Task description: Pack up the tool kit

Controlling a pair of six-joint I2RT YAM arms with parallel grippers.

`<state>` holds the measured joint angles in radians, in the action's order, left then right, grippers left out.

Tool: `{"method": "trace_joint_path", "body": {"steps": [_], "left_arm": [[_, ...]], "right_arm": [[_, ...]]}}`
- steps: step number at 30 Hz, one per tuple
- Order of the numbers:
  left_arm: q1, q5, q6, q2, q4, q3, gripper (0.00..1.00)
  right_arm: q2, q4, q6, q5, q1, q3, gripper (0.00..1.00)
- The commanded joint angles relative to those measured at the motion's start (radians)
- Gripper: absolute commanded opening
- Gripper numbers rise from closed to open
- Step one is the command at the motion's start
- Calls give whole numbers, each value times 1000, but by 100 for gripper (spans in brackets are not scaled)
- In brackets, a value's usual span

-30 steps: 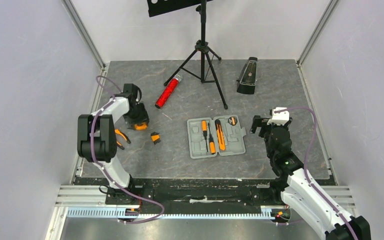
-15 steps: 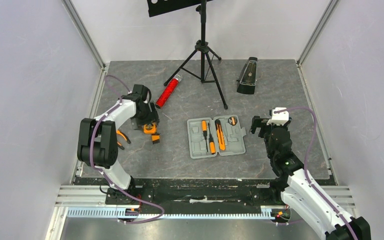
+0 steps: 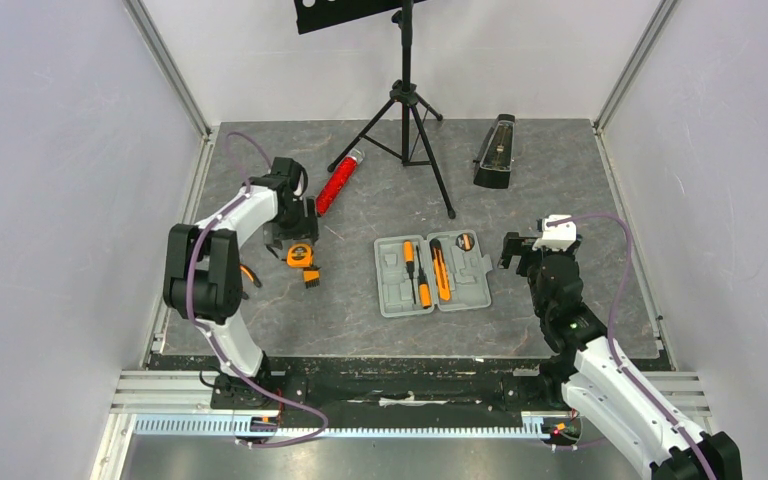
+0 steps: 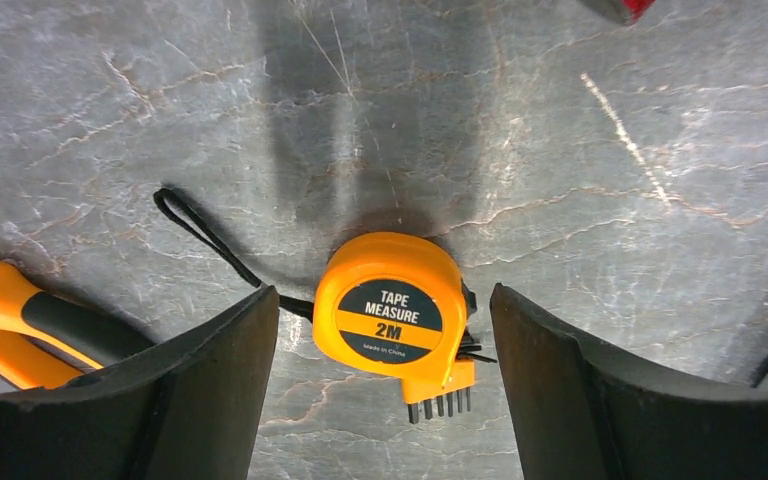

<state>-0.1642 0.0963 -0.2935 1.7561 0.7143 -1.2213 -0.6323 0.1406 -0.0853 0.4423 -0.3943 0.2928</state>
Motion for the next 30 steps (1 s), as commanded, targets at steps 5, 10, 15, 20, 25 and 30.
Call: {"method": "trace_joint_path", "body": {"steps": [5, 10, 15, 20, 25, 30], "left_arm": [[-5, -42, 56, 72, 47, -26, 83], [-5, -48, 60, 88, 60, -30, 74], [-10, -69, 76, 45, 62, -41, 56], [-64, -85, 121, -36, 62, -79, 50], [-200, -83, 223, -86, 58, -153, 49], [-345, -130, 317, -129, 10, -195, 49]], "right_arm": [[-6, 8, 2, -4, 3, 42, 96], [-9, 6, 3, -6, 3, 45, 96], [-5, 5, 4, -1, 4, 46, 96], [-6, 3, 0, -14, 3, 54, 96], [-9, -17, -21, -58, 3, 66, 96], [-14, -78, -32, -96, 3, 92, 95]]}}
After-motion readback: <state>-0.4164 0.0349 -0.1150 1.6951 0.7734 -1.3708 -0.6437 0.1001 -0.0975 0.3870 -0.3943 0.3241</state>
